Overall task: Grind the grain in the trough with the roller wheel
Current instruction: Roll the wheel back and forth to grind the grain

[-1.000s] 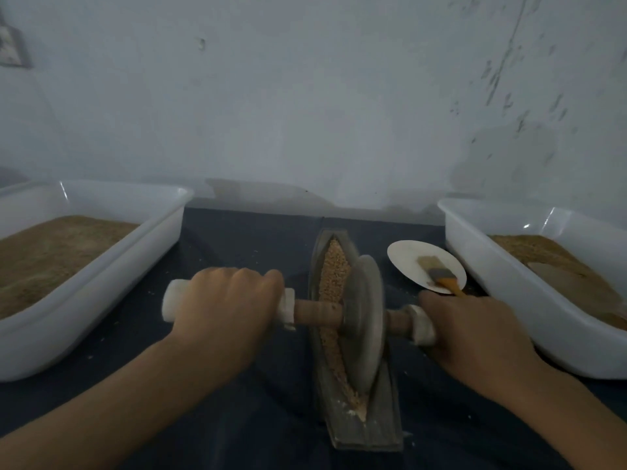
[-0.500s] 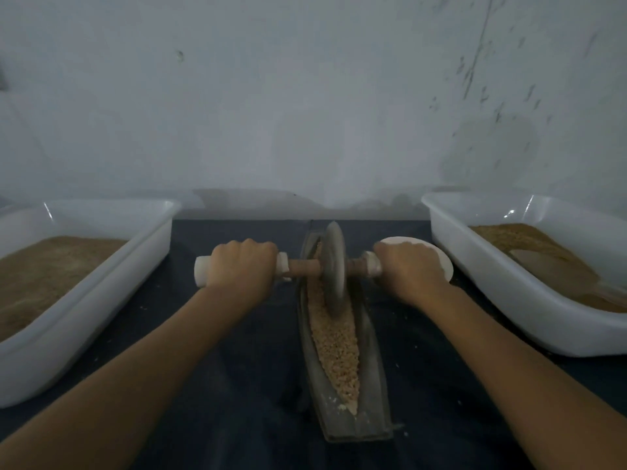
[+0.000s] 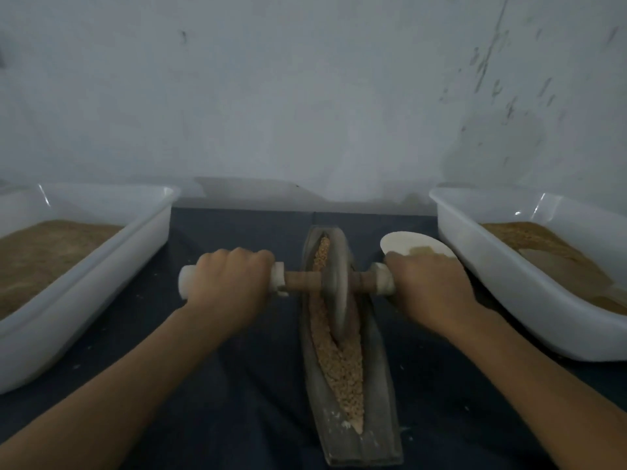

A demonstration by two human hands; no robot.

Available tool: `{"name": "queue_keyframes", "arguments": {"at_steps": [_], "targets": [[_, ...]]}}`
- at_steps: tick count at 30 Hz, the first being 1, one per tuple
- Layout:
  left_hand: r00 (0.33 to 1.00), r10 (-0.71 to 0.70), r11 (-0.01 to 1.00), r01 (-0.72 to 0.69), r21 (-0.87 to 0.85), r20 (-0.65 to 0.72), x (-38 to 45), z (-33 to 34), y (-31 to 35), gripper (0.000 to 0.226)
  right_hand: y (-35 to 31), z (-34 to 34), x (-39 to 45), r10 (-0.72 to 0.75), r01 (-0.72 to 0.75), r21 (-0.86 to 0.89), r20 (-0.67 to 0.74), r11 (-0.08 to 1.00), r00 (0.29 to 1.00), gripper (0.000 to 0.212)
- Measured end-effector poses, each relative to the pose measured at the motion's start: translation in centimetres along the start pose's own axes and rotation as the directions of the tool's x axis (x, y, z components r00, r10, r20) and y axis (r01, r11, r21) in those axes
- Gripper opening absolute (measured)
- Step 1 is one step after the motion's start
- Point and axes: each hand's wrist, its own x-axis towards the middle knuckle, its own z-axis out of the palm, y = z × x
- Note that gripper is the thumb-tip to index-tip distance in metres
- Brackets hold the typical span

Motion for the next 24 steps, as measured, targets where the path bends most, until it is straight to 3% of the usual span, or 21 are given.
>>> {"name": "queue_keyframes", "arguments": {"at_steps": [4,8,10,12,14,19,24], "targets": [[0.996,-0.055,0.995,0.06,-0.078,0.068,3.6,1.2,-0.2,0.016,0.1,1.5,4.6,0.044,-0.044,0.009,0.007,0.999,0.999,0.02],[0.999,-0.007,0.999,0.005,0.033,0.048,2.5,-0.4,0.1,0.019,-0.2,0.5,3.1,0.07,-0.081,0.104,0.1,0.991,0.993,0.015],[0.997,0.034,0.996,-0.039,0.076,0.062,0.3,-1.6,0.2,0.025,0.0,-0.5,0.5,-0.007,-0.004,0.11,0.103,0.994,0.995,0.024],[0.993,0.066,0.993,-0.074,0.087,0.094,-2.1,-2.5,-0.1,0.029,0.1,-2.2,-2.5,-0.107,0.106,0.085,0.012,0.991,0.994,0.047],[0.991,0.082,0.993,-0.09,0.079,0.106,-3.9,-3.2,-0.3,0.034,0.1,-4.4,-4.3,-0.145,0.148,0.074,-0.037,0.986,0.989,0.054],[0.996,0.022,0.997,-0.029,0.077,0.09,-3.4,-2.5,-0.1,0.038,-0.3,-4.0,-3.0,-0.118,0.105,0.108,0.122,0.989,0.986,0.04],[0.997,-0.044,0.999,0.046,-0.025,0.063,2.6,0.5,0.3,0.015,-0.2,0.0,3.4,0.016,-0.03,0.104,0.134,0.994,0.991,0.017]]}}
